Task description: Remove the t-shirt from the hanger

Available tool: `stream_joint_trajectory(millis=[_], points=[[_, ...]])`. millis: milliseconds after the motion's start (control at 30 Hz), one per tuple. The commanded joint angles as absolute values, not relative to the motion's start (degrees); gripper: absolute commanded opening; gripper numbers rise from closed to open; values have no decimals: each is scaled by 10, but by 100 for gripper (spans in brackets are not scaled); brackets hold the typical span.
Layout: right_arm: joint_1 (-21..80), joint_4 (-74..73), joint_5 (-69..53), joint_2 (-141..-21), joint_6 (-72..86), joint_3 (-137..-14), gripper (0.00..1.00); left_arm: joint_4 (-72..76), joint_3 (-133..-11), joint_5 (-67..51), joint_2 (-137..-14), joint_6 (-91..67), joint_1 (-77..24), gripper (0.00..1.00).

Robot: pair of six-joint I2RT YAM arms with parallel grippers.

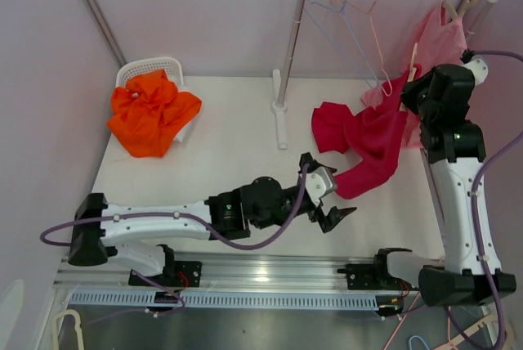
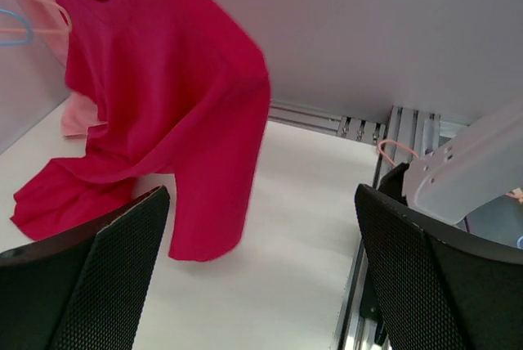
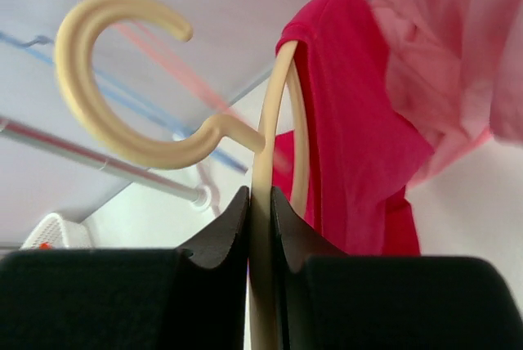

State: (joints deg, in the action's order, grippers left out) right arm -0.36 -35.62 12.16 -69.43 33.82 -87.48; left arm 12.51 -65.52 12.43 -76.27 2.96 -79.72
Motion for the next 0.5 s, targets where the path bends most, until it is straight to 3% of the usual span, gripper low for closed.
stream_joint_trajectory(millis=[0, 467], points=[[28, -350, 214, -621, 406, -881, 0, 284, -631, 85, -788, 55, -802, 100], [47, -444, 195, -581, 410, -954, 0, 396, -690, 42, -938, 42, -810, 99]])
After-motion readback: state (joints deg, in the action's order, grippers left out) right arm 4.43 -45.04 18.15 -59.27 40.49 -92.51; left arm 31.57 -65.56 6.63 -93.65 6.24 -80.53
